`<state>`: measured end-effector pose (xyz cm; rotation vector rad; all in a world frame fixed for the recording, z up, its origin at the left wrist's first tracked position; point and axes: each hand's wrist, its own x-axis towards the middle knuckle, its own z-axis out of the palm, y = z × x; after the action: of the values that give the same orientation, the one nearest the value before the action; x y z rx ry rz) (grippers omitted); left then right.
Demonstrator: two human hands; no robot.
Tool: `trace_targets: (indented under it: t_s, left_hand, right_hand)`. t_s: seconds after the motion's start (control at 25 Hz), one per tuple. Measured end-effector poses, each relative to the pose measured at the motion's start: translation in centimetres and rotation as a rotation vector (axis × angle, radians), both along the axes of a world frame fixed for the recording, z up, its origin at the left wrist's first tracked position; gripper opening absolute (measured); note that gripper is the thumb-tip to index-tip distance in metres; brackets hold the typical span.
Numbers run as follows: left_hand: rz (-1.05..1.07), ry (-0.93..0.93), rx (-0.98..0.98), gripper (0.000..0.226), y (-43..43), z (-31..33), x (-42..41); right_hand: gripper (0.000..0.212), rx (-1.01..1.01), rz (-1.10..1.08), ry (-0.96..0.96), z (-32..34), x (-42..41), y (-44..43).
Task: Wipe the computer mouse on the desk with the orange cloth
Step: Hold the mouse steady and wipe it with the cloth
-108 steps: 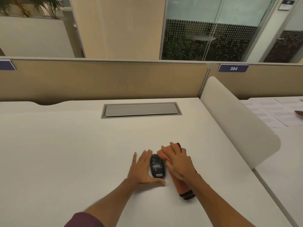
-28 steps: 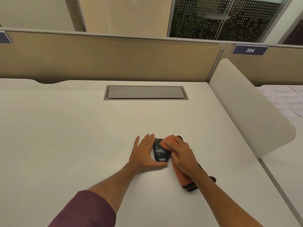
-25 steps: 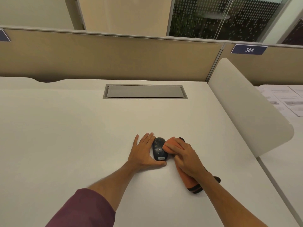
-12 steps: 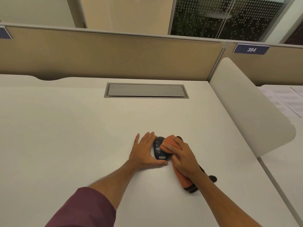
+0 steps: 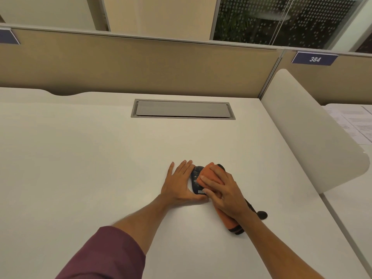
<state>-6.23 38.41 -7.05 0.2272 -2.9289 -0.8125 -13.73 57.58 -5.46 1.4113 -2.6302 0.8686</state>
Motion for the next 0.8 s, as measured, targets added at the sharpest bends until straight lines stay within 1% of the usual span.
trace_targets:
  t_s: [0.16,0.24,0.36,0.44,0.6,0.68,0.8]
  left_hand:
    - [-0.002,0.003,0.003,0.133,0.1,0.2,0.0]
    - [-0.004,-0.006,-0.001,0.132,0.0,0.2,0.0]
    - [-0.011,-0.009,-0.017,0.129,-0.1,0.2,0.0]
    - [-0.009,0.003,-0.019,0.129,0.0,0.2,0.1]
    - [0.0,0.018,-0.008,0.131,0.0,-0.1,0.0]
    - [0.0,0.017,-0.021,0.13,-0.1,-0.2,-0.1]
    - [0.001,0.011,-0.018,0.126,0.0,0.0,0.0]
  right_hand:
    - [0.034,0.045,0.096,0.179,-0.8,-0.1,2.1]
    - [0.033,0.027,0.106,0.233,-0.8,-0.4,2.5]
    - [0.035,-0.038,0.03,0.246,-0.2,-0.4,1.1]
    - [0.035,-0.027,0.004,0.224,-0.1,-0.1,-0.4]
    - [0.031,-0.019,0.054,0.166,-0.8,0.0,0.5]
    - [0.029,-0.022,0.085,0.173,-1.0,-0.1,2.0]
    - [0.032,-0.053,0.044,0.188,-0.9,-0.3,2.5]
